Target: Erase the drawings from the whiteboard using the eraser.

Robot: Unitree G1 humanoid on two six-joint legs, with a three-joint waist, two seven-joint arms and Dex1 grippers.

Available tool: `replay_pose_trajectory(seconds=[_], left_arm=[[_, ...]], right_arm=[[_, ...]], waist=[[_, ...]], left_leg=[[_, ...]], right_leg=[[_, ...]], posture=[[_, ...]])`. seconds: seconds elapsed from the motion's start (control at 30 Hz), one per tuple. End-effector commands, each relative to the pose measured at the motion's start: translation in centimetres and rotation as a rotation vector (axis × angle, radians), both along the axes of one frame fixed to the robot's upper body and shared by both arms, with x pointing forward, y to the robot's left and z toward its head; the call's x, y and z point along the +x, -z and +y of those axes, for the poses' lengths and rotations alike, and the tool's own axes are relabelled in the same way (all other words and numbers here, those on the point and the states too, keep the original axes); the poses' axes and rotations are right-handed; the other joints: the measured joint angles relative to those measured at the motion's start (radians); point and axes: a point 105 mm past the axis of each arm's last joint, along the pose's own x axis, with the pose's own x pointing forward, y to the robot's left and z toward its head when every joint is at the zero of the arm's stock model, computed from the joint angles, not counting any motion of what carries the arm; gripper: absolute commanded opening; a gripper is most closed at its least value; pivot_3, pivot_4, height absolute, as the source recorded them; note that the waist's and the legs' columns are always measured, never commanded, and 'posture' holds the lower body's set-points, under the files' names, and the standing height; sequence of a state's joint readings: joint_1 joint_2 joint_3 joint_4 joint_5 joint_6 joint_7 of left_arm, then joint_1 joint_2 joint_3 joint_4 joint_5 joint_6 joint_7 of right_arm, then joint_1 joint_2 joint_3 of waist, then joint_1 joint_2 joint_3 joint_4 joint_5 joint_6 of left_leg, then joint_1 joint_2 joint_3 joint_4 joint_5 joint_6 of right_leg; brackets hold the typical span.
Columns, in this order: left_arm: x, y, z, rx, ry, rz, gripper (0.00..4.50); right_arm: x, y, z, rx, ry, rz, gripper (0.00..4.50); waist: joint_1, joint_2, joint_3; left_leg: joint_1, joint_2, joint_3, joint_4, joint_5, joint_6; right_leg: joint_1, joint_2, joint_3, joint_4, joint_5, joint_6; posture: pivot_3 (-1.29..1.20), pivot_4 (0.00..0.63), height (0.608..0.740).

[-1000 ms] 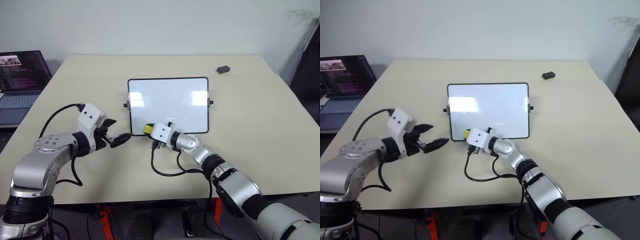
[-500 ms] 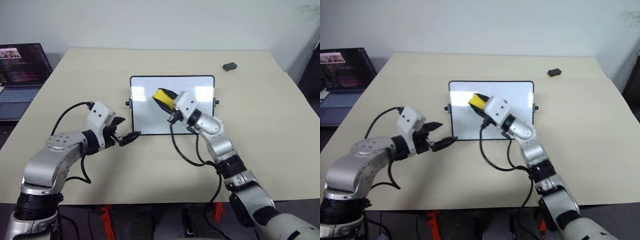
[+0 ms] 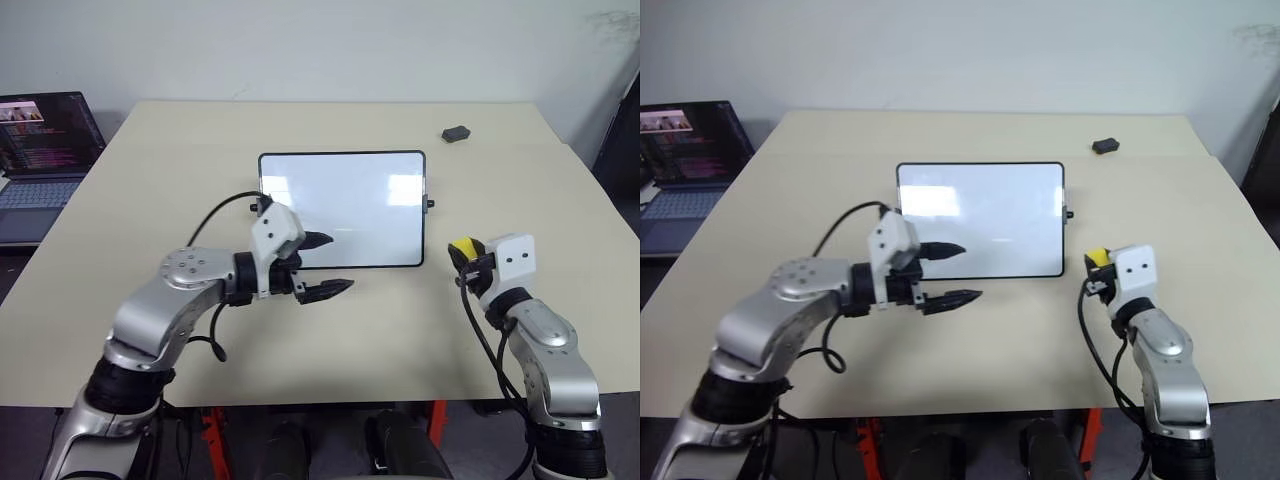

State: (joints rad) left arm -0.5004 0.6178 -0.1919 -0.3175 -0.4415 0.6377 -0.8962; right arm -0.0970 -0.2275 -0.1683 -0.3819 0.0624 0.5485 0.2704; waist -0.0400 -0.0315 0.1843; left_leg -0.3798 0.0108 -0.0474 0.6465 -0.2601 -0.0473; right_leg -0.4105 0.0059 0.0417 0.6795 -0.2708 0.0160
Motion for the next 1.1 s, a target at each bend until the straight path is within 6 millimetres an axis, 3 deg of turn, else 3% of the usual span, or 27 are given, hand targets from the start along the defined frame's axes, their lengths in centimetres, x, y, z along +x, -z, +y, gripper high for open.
replay_pose_trajectory(seconds=[0.03, 0.27, 0.73, 0.77, 0.83, 0.97, 1.03, 1.1], left_arm=[[-0.4, -0.4, -2.1, 0.013, 0.141, -0.051, 4.50], [-0.5, 0.7, -4.3, 0.031, 0.253, -0.063, 4.50], [-0.6, 1.0, -4.4, 0.032, 0.254, -0.079, 4.50], [-0.6, 1.1, -4.4, 0.031, 0.252, -0.078, 4.50], [-0.6, 1.1, -4.4, 0.030, 0.249, -0.077, 4.50], [-0.5, 1.2, -4.3, 0.029, 0.240, -0.071, 4.50], [-0.4, 1.2, -4.1, 0.028, 0.229, -0.072, 4.50], [-0.2, 1.1, -3.9, 0.017, 0.206, -0.075, 4.50]], right_arm=[[0.3, 0.2, -1.2, 0.058, 0.076, 0.030, 1.15], [1.8, 1.2, -2.8, 0.102, 0.141, 0.097, 1.15], [2.5, 1.7, -3.3, 0.180, 0.138, 0.173, 1.15], [2.5, 1.7, -3.3, 0.180, 0.134, 0.174, 1.86], [2.6, 1.7, -3.2, 0.180, 0.134, 0.171, 2.30], [2.7, 1.4, -3.3, 0.181, 0.136, 0.158, 3.81], [2.8, 1.1, -3.4, 0.183, 0.136, 0.136, 4.36], [2.7, 0.1, -3.4, 0.177, 0.128, 0.090, 4.44]], waist=[[0.001, 0.000, 0.000], [0.001, 0.000, 0.000], [0.002, 0.000, 0.000], [0.002, 0.000, 0.000], [0.002, 0.000, 0.000], [0.002, 0.000, 0.000], [0.002, 0.000, 0.000], [0.002, 0.000, 0.000]], left_leg=[[0.000, 0.000, 0.001, 0.000, 0.000, 0.000], [-0.001, 0.000, 0.004, 0.000, 0.000, 0.000], [-0.002, 0.001, 0.004, 0.000, 0.000, 0.001], [-0.002, 0.001, 0.004, 0.000, 0.000, 0.001], [-0.002, 0.001, 0.004, 0.000, 0.000, 0.001], [-0.002, 0.001, 0.004, 0.000, 0.000, 0.001], [-0.002, 0.001, 0.004, 0.000, 0.000, 0.001], [-0.002, 0.001, 0.004, 0.000, 0.000, 0.001]], right_leg=[[0.000, 0.002, 0.000, 0.000, 0.000, 0.000], [0.000, 0.003, 0.002, -0.001, 0.000, 0.000], [0.000, 0.002, 0.001, -0.001, 0.000, 0.000], [0.000, 0.002, 0.001, -0.001, 0.000, 0.000], [0.000, 0.002, 0.001, -0.001, 0.000, 0.000], [0.000, 0.003, 0.001, -0.001, 0.000, 0.000], [0.000, 0.003, 0.001, -0.001, 0.000, 0.000], [0.000, 0.003, 0.001, -0.001, 0.000, 0.000]], posture=[[0.00, 0.150, 0.740], [0.00, 0.150, 0.740], [0.00, 0.150, 0.740], [0.00, 0.150, 0.740], [0.00, 0.150, 0.740], [0.00, 0.150, 0.740], [0.00, 0.150, 0.740], [0.00, 0.150, 0.740]])
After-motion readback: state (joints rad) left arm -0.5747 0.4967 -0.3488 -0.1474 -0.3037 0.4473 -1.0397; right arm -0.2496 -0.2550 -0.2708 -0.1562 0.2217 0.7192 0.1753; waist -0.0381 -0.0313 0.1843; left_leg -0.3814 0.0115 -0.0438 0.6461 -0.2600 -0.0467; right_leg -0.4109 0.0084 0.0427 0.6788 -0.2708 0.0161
